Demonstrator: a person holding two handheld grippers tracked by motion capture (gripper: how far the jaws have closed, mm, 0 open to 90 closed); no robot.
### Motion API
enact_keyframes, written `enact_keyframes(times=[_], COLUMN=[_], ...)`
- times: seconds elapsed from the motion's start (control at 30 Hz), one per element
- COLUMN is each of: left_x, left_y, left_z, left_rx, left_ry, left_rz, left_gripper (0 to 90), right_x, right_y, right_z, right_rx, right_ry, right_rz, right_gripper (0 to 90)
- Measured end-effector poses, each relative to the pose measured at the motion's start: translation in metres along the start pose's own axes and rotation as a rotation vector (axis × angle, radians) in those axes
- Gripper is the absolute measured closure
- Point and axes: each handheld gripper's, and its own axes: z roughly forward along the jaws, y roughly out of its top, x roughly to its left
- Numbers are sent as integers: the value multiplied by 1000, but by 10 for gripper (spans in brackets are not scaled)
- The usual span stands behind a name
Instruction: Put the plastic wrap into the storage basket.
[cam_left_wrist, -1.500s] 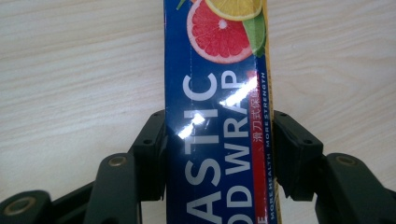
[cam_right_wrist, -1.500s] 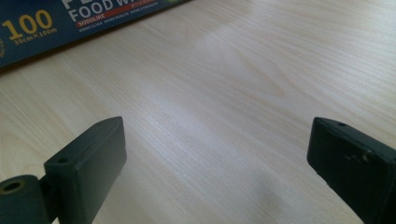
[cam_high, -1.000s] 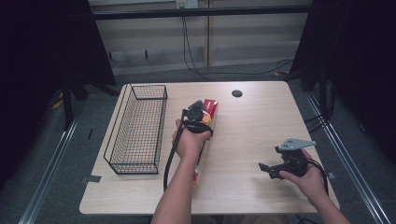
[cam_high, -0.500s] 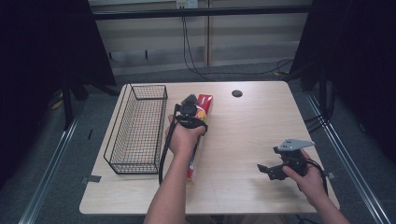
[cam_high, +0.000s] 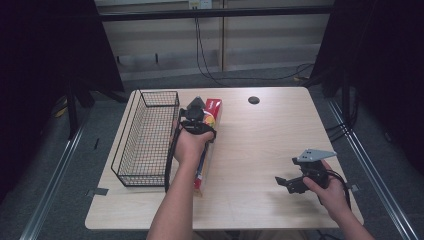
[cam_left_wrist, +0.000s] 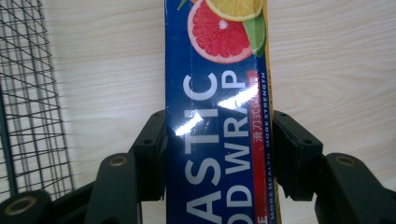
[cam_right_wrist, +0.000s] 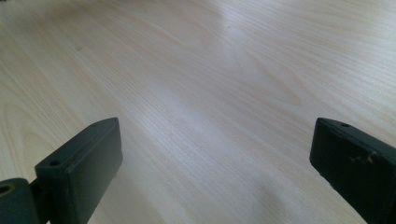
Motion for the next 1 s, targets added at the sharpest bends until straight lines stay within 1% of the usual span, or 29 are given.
enact_keyframes(times=[0.1,0.17,0.3,0.33,0.4,0.53,0.57,0.6,0.77,0.8,0.87,0.9,0.97,1.0], left_x=[4,6,10,11,12,15,15,16,18,18,20,20,22,22], left_y=[0,0,0,0,1,2,2,3,4,4,4,4,4,4], left_z=[-4,-7,-13,-15,-17,-22,-22,-23,-28,-28,-30,-31,-33,-34], left_rx=[1,-2,-8,-7,-11,-11,-14,-14,-11,-15,-16,-15,-14,-17], left_ry=[-5,3,3,11,15,22,20,26,25,26,28,25,33,32], left_rz=[-8,-11,-25,-18,-24,-21,-31,-25,-34,-41,-39,-45,-43,-51], left_gripper=[452,452,452,452,452,452,452,451,452,451,451,451,452,451], right_x=[0,0,1,0,0,0,0,0,0,0,0,0,0,0], right_y=[0,1,1,1,1,1,1,1,1,1,1,1,1,1], right_z=[0,0,0,0,0,0,0,0,0,0,0,0,0,-1], right_rx=[-5,-8,-10,-11,-11,-12,-12,-12,-12,-13,-14,-14,-13,-12], right_ry=[-4,-3,-6,-9,-9,-9,-9,-10,-14,-12,-15,-13,-13,-14], right_rz=[-4,-1,-3,-3,-1,-1,-1,-2,1,1,-3,-3,-3,0], right_gripper=[23,23,23,23,23,23,23,23,23,23,23,23,23,23])
